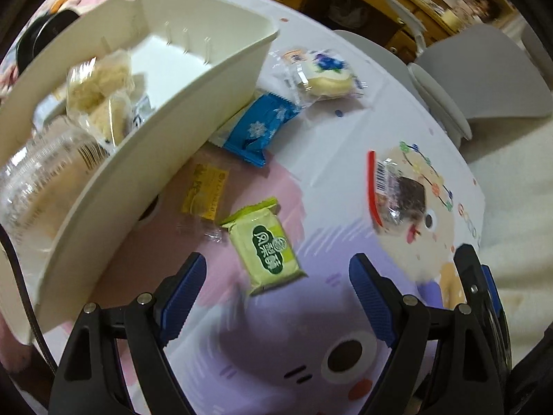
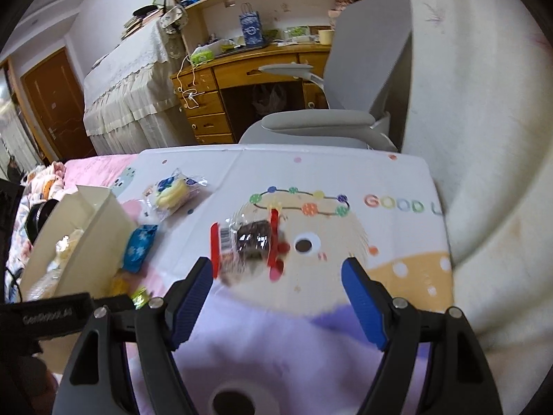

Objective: Organize snacks
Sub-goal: 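Move both open tools back toward the green pack and red-edged candy pack, then grasp the green pack with the left tool while the right tool grasps the red-edged candy pack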

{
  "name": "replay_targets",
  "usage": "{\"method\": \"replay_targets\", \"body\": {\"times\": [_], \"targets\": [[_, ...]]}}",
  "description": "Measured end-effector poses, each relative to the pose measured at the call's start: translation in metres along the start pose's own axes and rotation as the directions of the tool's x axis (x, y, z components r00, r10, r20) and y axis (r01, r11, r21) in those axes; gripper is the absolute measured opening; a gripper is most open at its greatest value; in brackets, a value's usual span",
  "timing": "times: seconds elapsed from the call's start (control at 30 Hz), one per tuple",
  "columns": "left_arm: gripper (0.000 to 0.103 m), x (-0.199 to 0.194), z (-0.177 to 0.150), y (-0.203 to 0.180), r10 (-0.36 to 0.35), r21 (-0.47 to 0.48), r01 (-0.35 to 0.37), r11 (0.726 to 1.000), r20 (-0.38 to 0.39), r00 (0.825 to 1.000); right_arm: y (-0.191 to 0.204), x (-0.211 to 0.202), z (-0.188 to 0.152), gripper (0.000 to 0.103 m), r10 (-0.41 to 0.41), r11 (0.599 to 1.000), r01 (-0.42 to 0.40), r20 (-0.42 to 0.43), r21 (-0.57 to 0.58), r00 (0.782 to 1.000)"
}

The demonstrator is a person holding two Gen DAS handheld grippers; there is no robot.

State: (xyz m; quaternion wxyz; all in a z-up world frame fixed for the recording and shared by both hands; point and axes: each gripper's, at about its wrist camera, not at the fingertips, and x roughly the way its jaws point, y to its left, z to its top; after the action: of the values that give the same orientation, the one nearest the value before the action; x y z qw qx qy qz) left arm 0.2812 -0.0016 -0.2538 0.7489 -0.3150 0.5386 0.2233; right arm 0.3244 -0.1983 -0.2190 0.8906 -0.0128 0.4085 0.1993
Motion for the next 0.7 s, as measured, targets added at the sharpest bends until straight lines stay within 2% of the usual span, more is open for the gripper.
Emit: {"method": "replay_targets", "body": {"times": [0.2,0.37,0.57,0.7], "targets": [[0.084,0.026,0.002,0.006,-0.009,-0.045,0.007,0.999,-0.022,1.000,0.009,0.039,0.005,0.077,-0.038,0.997,0.038,0.005,-0.068,0.999],[0.084,0.043,0.005,0.006,0.020,-0.055,-0.023,0.998,-0.058,0.998,0.013,0.059,0.009,0.077,-0.031,0.996,0.030,-0.009,-0.089,0.999],[0.082,0.050,0.008,0.001,0.054,-0.034,-0.056,0.998,-0.058,0.997,0.020,0.078,0.008,0.077,-0.014,0.993,0.008,-0.045,-0.114,0.999],[0.077,0.053,0.010,-0.007,0.103,-0.005,-0.103,0.995,-0.070,0.992,0.024,0.086,0.006,0.070,-0.020,0.992,0.011,-0.069,-0.122,0.997]]}}
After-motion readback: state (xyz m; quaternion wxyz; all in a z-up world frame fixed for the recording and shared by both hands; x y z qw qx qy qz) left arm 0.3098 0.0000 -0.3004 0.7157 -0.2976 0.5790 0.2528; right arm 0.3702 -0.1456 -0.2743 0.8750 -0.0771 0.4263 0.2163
